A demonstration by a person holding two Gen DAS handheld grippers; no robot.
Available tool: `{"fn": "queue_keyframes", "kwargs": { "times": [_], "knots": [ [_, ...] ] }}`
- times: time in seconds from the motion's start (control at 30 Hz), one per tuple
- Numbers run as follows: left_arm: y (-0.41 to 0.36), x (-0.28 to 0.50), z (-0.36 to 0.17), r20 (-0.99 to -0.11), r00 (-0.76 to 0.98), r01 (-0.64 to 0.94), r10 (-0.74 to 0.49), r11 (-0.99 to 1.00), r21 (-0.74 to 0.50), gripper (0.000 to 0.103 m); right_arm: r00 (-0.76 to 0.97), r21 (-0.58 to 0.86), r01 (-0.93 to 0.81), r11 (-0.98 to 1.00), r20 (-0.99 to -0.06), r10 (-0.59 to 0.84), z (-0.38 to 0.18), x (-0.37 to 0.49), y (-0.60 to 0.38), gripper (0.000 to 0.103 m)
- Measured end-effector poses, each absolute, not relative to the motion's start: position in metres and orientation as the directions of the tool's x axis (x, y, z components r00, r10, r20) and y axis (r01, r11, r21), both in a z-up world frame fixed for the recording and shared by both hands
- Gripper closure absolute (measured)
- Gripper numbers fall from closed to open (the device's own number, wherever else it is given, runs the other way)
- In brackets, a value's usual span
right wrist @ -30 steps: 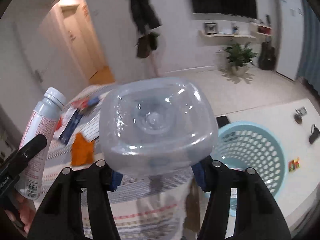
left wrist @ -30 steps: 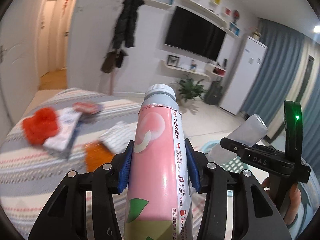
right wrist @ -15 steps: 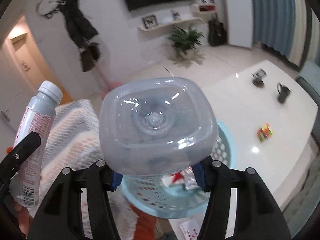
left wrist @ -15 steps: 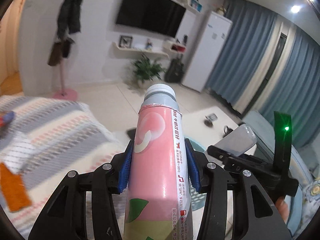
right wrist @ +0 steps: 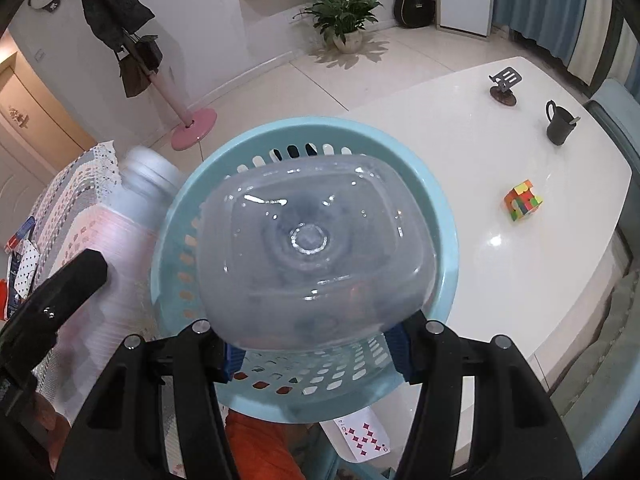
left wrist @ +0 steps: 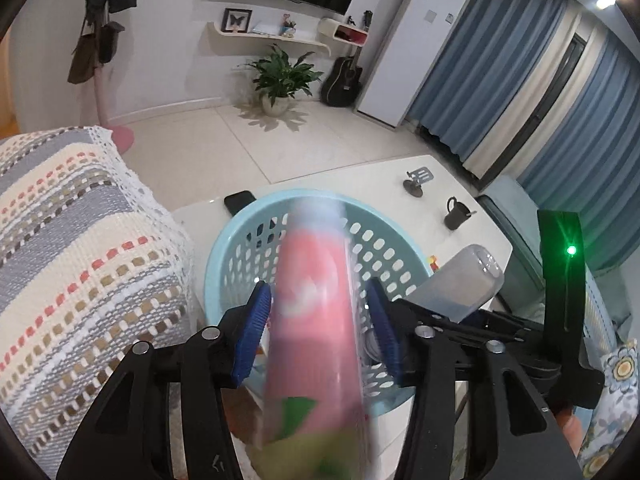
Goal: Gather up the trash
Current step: 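Carry the spray can and clear bottle to the blue basket and release both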
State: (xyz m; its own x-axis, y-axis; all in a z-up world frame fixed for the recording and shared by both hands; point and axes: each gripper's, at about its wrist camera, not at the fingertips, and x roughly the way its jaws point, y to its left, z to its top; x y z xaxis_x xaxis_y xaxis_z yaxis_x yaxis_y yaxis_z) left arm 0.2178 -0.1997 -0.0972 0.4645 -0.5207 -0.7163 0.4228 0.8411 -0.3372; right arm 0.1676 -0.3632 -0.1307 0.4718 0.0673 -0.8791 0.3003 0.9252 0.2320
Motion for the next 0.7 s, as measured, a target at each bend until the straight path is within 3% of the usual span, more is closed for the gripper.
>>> {"fn": "queue_keyframes", "kwargs": {
  "times": [0.07, 0.7],
  "knots": [
    [-0.197, 0.217, -0.095, -0.712, 0.468, 0.416, -0.523, 0.842, -0.345, 0.041, 0.472, 0.254, 0.309, 0.916, -0.878, 0.084, -0.131, 0.167, -0.366, 0.048],
    [-0.135, 0.173, -0.067, -0.649, 0.547, 0.403, -0.528, 0.846, -0.348, 0.041, 0.568, 0.278, 0.237, 0.931, -0.817, 0.099, -0.090, 0.155, -0.332, 0.047]
  ]
}}
